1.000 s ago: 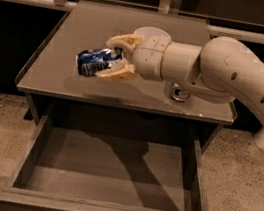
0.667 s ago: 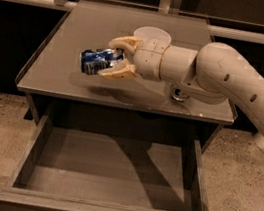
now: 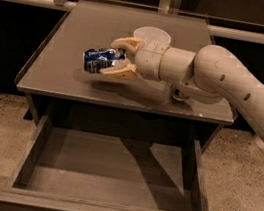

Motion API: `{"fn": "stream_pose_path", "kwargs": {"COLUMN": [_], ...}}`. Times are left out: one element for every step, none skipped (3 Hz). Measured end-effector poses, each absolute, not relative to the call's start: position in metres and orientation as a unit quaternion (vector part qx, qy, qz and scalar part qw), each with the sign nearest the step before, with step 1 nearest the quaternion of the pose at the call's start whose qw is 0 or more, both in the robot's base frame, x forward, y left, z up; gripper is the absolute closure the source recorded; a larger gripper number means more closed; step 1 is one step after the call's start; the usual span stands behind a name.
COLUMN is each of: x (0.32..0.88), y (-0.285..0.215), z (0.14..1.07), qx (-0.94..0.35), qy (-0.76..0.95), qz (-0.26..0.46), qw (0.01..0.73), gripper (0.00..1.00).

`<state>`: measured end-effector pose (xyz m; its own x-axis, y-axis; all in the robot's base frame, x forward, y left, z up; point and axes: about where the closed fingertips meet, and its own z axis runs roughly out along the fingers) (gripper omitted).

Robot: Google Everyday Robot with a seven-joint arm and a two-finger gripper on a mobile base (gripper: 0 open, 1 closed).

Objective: Pick pepsi can from top drawer and place on counter

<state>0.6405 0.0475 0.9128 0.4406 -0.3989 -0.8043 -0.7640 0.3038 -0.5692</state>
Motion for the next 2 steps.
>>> {"fn": "stream_pose_path", "kwargs": {"x": [0.6405, 0.6404], "y": [0.0476, 0.0476], "z": [0.9128, 0.9128], "qx": [-0.572, -0.572], "qy": [0.508, 0.508], "qz": [0.146, 0.146], "qw": [0.627, 0.627], "gripper": [0.58, 0.35]}}
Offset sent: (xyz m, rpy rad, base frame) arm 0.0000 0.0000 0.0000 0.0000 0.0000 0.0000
